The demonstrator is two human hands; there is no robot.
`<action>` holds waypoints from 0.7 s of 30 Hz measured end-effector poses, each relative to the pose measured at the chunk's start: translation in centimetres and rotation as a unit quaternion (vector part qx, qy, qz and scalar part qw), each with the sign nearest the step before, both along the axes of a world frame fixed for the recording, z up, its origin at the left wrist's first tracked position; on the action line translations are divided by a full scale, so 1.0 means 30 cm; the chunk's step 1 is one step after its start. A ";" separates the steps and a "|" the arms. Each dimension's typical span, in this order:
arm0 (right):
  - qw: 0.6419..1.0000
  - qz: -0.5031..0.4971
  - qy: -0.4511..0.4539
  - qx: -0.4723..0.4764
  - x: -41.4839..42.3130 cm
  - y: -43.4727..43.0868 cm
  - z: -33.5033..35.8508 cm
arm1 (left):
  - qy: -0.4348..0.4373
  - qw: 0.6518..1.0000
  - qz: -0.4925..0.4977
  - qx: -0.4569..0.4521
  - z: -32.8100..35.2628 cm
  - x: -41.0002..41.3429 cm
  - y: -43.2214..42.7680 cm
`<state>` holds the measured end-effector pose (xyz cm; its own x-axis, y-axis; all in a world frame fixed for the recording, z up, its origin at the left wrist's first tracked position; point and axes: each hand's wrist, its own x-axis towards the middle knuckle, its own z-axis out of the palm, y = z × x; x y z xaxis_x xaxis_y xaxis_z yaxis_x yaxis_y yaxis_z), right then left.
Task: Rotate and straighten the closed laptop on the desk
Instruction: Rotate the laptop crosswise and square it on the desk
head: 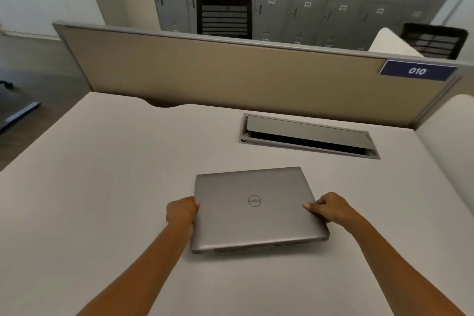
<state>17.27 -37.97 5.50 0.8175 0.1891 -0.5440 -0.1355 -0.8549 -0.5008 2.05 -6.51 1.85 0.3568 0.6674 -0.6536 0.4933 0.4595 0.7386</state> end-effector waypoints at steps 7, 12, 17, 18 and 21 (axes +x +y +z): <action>0.996 -0.082 -0.009 0.017 -0.119 -0.280 -0.039 | -0.007 0.996 -0.090 0.023 0.002 0.051 -0.204; 0.994 -0.106 -0.013 0.025 -0.172 -0.374 -0.075 | -0.016 0.994 -0.097 0.056 0.000 0.067 -0.285; 0.992 -0.119 -0.036 0.026 -0.177 -0.406 -0.096 | -0.006 0.993 -0.085 0.078 -0.008 0.082 -0.314; 0.992 -0.119 -0.038 0.026 -0.176 -0.407 -0.096 | -0.003 0.993 -0.085 0.083 -0.009 0.082 -0.317; 0.992 -0.115 -0.044 0.024 -0.173 -0.406 -0.095 | 0.009 0.991 -0.086 0.100 -0.015 0.077 -0.321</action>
